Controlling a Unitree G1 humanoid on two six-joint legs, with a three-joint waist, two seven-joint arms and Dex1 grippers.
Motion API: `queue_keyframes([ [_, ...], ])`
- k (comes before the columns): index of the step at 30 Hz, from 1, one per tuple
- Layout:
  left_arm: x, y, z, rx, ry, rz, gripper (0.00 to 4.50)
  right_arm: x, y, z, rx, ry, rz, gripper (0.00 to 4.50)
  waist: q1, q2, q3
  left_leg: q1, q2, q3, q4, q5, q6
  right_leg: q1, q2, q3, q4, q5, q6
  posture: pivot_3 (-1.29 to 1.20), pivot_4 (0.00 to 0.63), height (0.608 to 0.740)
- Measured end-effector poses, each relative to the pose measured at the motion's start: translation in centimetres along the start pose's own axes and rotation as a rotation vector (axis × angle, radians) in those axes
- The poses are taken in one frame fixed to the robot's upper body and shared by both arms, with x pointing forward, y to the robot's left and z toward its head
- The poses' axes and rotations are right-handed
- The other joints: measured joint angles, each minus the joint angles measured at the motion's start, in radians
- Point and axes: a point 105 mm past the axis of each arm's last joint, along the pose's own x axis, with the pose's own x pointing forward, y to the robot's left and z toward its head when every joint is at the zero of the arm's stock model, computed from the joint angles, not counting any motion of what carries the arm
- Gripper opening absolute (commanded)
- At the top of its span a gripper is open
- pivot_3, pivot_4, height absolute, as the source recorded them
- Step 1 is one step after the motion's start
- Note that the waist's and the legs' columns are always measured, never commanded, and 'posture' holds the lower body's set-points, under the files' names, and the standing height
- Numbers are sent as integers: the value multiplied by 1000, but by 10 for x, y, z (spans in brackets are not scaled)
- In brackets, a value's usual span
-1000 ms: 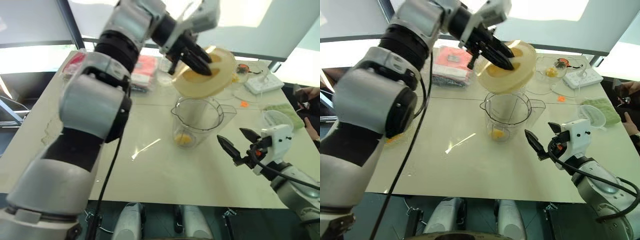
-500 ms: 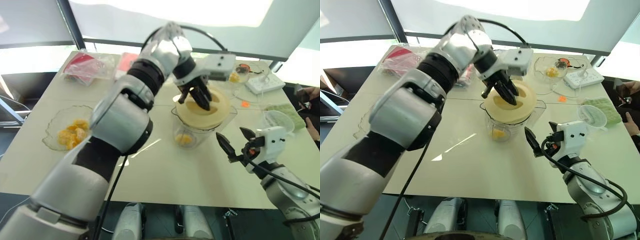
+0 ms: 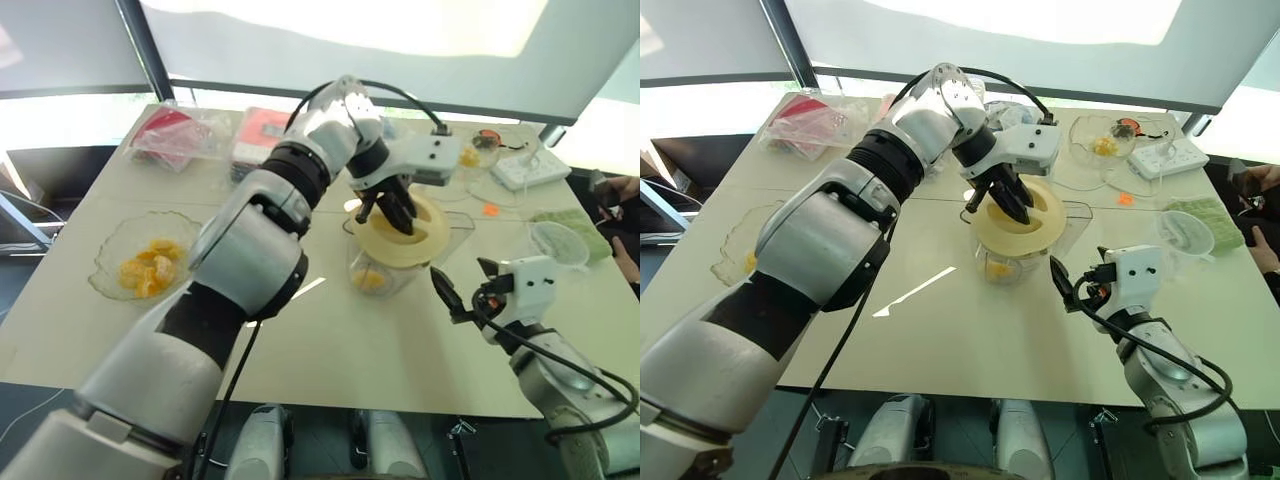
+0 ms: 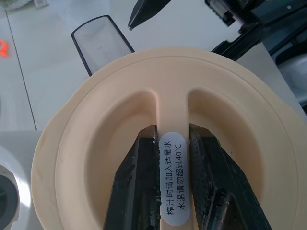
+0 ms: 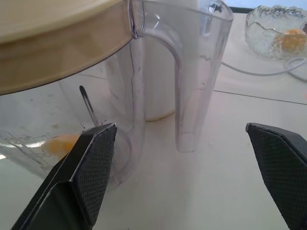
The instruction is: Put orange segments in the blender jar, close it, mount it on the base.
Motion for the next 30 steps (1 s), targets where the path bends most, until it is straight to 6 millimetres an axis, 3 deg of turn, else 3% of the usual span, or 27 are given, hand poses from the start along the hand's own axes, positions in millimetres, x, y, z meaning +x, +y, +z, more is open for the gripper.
queue_keyframes([
  [7, 1, -3, -3, -26, -39, -21, 278, 28, -8, -20, 14, -15, -50, 4500, -1, 3, -2, 0, 0, -1, -1, 0, 1, 0, 1, 0, 0, 0, 1, 0, 150, 740],
  [12, 1, -4, -4, -25, -45, -22, 278, 44, -12, -20, 3, -59, -63, 4500, -2, 5, -3, 1, -1, 0, 0, 0, 1, 0, 1, 0, 0, 0, 2, 0, 150, 740],
  [15, 2, -4, -6, -28, -48, -22, 278, 55, -18, -14, -31, -94, -84, 3773, -2, 6, -4, 2, -1, 0, -1, 0, 1, 1, 1, 0, 1, 0, 2, 0, 150, 740],
  [21, 2, -5, -8, -23, -57, -23, 278, 63, -5, -10, -33, -126, -40, 853, -1, 8, -5, 2, -1, -1, 0, 0, 1, 2, 0, 0, 1, 1, 4, 0, 150, 740],
  [30, 4, -6, -9, -24, -83, -29, 278, 58, -4, -10, -29, -100, -52, 884, 1, 9, -6, 5, -1, -1, -1, 0, 1, 6, -1, 0, 0, -1, 2, 0, 150, 740],
])
